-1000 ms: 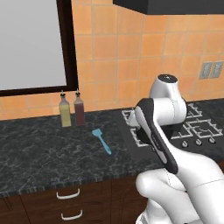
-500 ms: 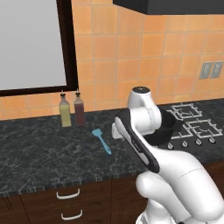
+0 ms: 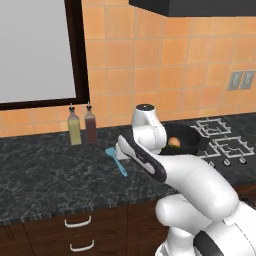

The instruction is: Put the lime and onion in the pot. Retrieve the spatula and lightly stir the vegetables in the pot.

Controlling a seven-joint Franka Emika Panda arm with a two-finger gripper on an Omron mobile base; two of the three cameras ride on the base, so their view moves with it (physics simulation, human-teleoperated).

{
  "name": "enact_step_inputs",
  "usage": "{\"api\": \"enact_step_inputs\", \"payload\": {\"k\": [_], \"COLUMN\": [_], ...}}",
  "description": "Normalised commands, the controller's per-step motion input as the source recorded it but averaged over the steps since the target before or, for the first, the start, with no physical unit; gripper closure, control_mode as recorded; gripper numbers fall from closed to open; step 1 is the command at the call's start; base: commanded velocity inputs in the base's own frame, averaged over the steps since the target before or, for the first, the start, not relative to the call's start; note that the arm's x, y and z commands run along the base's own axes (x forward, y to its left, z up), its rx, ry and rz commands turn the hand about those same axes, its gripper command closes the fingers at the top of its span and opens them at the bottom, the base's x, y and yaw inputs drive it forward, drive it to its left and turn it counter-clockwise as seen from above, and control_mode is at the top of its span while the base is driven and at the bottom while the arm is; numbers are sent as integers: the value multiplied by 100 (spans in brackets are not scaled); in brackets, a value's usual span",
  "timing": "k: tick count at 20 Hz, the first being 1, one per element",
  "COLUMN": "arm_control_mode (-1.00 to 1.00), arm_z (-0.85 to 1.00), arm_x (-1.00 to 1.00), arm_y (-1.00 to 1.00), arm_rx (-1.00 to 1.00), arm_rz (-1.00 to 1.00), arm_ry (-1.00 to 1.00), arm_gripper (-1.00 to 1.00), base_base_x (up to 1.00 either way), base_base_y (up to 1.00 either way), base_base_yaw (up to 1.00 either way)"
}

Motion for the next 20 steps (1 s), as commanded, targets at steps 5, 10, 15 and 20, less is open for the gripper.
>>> {"api": "enact_step_inputs", "payload": {"k": [5,10,15,20], "arm_control_mode": [-100,-100,-100,-100], "arm_z": [-42,-46,-43,-39], "arm_x": [45,44,38,33], "arm_y": [19,13,11,14], "arm_rx": [1,0,0,0], "arm_rz": [2,0,0,0], "arm_ry": [11,6,6,6], "arm_gripper": [-100,-100,-100,-100], "base_base_x": [0,0,0,0], "base_base_y": [0,0,0,0], "base_base_yaw": [0,0,0,0]}}
